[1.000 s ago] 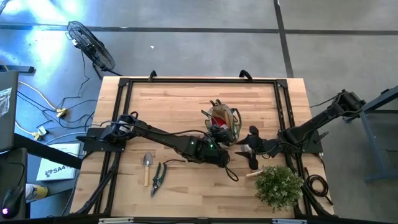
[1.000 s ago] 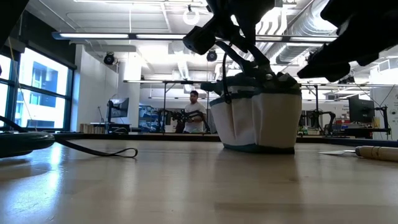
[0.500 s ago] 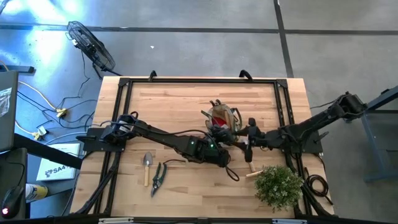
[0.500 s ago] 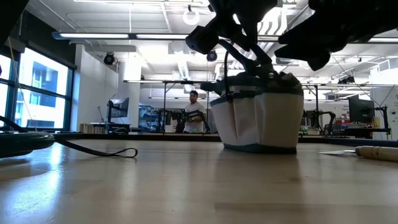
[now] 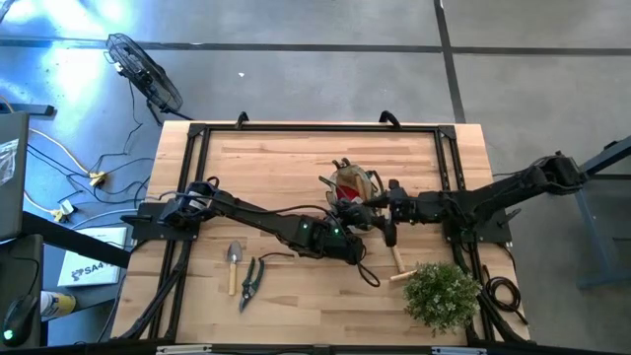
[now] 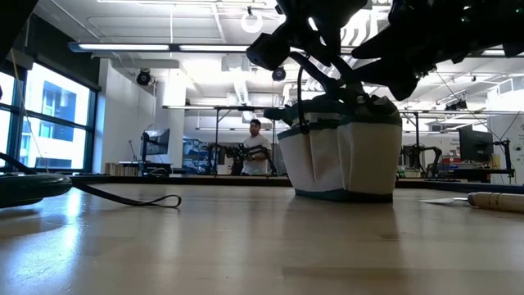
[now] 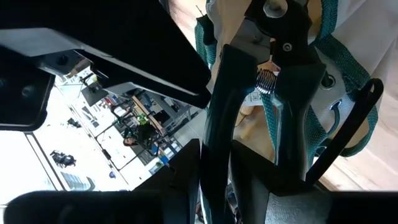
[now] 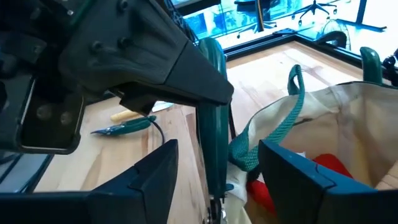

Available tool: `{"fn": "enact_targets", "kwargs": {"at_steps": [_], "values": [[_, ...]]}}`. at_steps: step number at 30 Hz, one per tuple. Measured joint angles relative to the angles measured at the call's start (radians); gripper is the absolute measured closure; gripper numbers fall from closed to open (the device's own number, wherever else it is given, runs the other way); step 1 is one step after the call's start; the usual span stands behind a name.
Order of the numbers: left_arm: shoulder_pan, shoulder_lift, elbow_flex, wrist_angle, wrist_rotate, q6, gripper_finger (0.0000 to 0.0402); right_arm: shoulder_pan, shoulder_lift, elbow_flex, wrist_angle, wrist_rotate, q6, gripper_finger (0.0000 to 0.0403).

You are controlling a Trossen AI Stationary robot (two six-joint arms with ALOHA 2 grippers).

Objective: Pick & Place Garden tools in Gardening bag
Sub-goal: Put the top green shear scissors into the light brown gardening bag

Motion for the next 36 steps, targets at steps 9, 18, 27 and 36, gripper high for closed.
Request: {"fn": "enact_targets", "kwargs": {"at_steps": [9,18,27,36], "values": [[0.000,0.000,0.000,0.000,0.007,0.003,0.0326,-0.058,0.024,0.000,0.015,-0.111,0.000,0.0189],[0.001,-0.001,0.000,0.005,0.021,0.003,0.0326,-0.082,0.106,0.015,0.096,-0.181,-0.008,0.0190],[0.013,-0.001,0.000,0.007,0.021,0.003,0.0326,-0.082,0.190,0.079,0.096,-0.184,-0.054,0.0190],[0.014,-0.001,0.000,0.008,0.019,0.003,0.0326,-0.082,0.193,0.079,0.064,-0.180,-0.054,0.0192]]}}
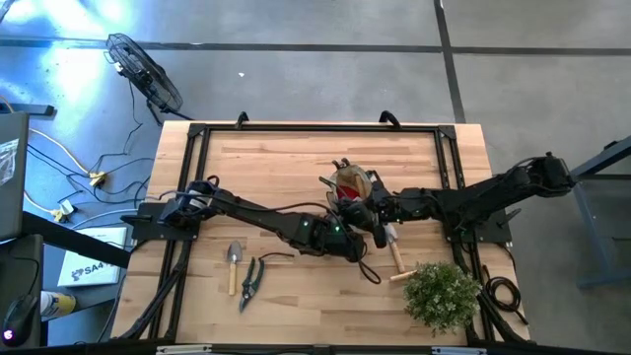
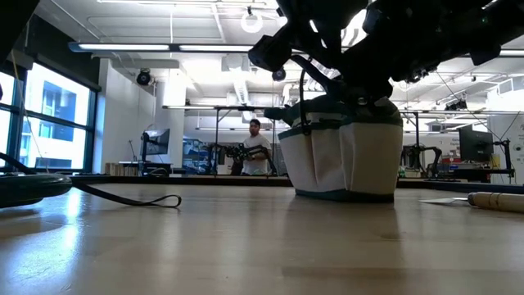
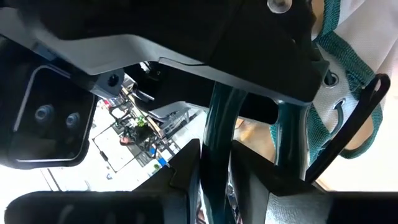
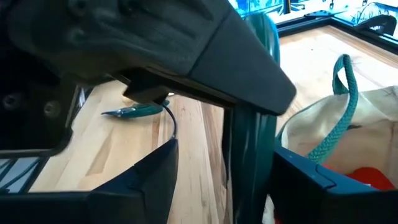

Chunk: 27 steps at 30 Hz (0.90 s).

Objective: Pick & Place Garden tools in Gardening bag
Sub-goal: Put the top green shear scissors into the light brown gardening bag

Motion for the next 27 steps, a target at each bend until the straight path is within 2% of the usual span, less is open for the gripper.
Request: {"fn": "enact_targets", "kwargs": {"at_steps": [6,14,27], "values": [[0.000,0.000,0.000,0.003,0.000,0.000,0.0326,0.000,0.000,0.000,-0.016,0.000,-0.025,0.0233],[-0.002,0.000,0.000,0.026,0.001,0.000,0.0326,0.000,0.000,0.000,-0.025,0.006,-0.081,0.0360],[-0.001,0.000,0.000,0.027,0.001,0.000,0.0326,0.002,-0.001,0.000,-0.045,0.019,-0.102,0.0362]]}}
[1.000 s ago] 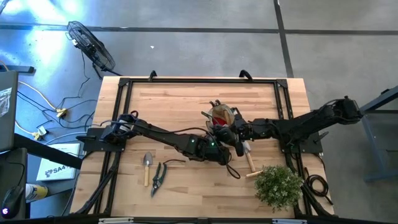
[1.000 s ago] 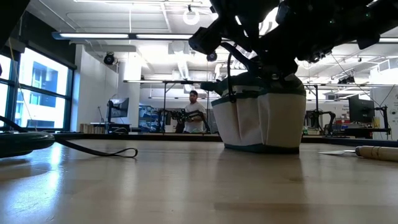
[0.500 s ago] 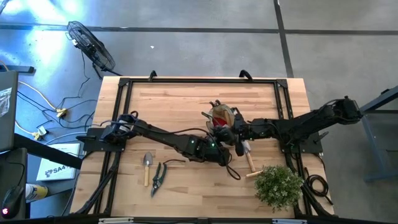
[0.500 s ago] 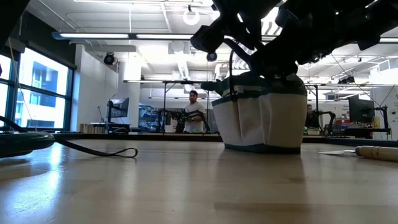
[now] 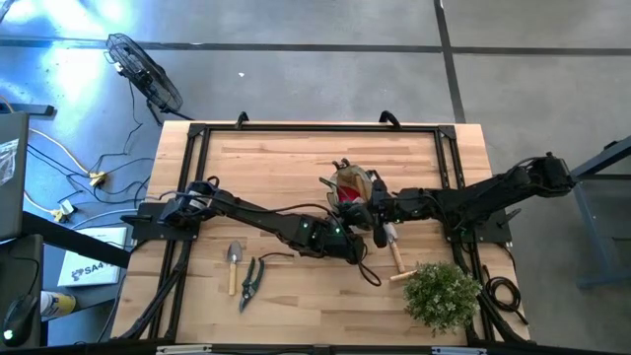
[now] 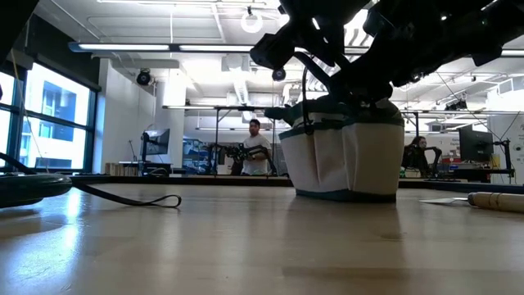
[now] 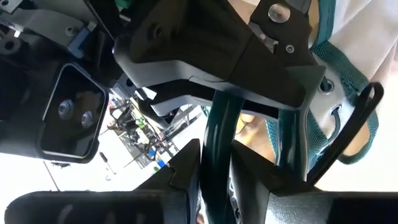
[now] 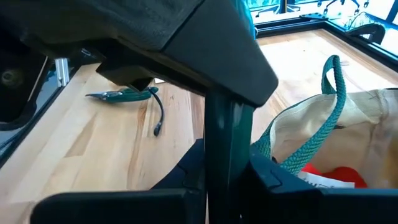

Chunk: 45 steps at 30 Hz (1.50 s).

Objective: Pick & Place Garden tools in Gardening bag
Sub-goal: Put the top green shear scissors into the light brown gardening bag

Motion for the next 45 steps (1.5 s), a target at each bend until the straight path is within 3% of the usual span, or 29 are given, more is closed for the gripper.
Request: {"fn": "enact_targets", "kwargs": {"at_steps": [7,18,25,35,45], "values": [[-0.002,0.000,0.000,0.003,-0.044,0.097,0.0326,-0.001,-0.001,0.001,-0.003,0.009,-0.010,0.0362],[-0.006,0.000,-0.001,0.040,-0.010,0.023,0.0326,0.000,-0.001,0.000,-0.023,0.001,-0.010,0.0362],[-0.008,0.000,-0.002,0.067,-0.039,-0.007,0.0279,0.000,-0.002,0.000,-0.020,0.005,-0.009,0.0362],[-0.036,-0.008,-0.002,0.077,-0.235,0.008,0.0184,0.002,0.000,0.001,-0.006,0.009,-0.020,0.0362],[-0.073,-0.123,0.005,0.060,-0.365,-0.118,0.0170,0.121,0.004,-0.003,-0.025,0.174,-0.103,0.0363]]}}
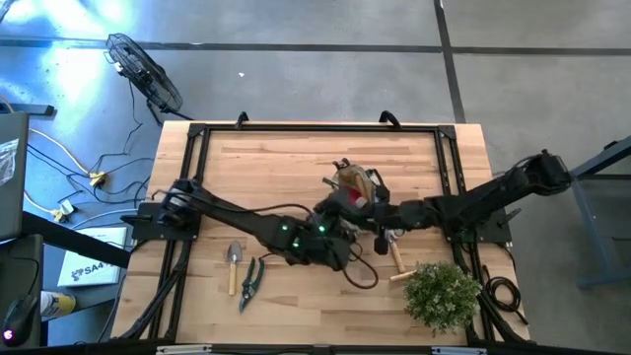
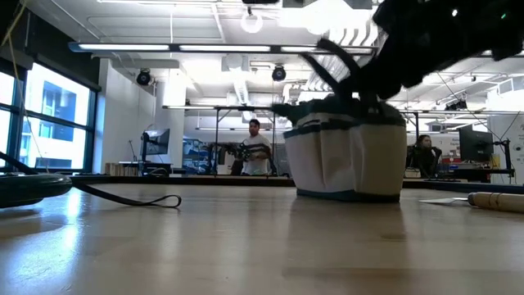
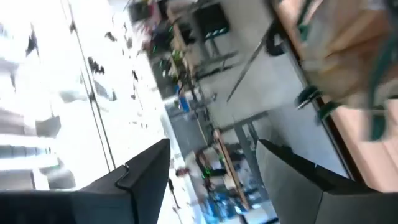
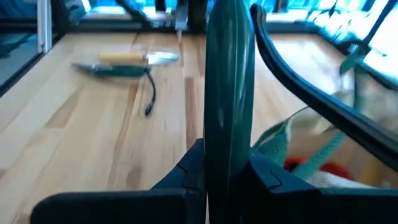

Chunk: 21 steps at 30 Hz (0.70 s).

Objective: Pick & Place Garden tools in Gardening bag
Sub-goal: Put the top green shear scissors into the light brown gardening bag

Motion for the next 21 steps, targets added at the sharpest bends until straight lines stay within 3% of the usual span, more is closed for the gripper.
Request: {"fn": "enact_targets", "kwargs": {"at_steps": [8,11,16,21], "values": [[0.002,-0.105,-0.002,-0.063,-0.175,-0.298,0.0170,0.137,-0.020,0.001,0.020,0.250,-0.077,0.0363],[0.002,-0.125,-0.002,-0.113,-0.183,-0.417,0.0170,0.182,-0.041,0.001,0.019,0.316,-0.092,0.0363],[0.002,-0.162,-0.003,-0.246,-0.105,-0.662,0.0170,0.252,-0.086,0.001,0.024,0.368,-0.102,0.0363],[0.013,-0.179,-0.004,-0.427,0.121,-0.979,0.0170,0.311,-0.087,0.002,0.012,0.411,-0.089,0.0363]]}}
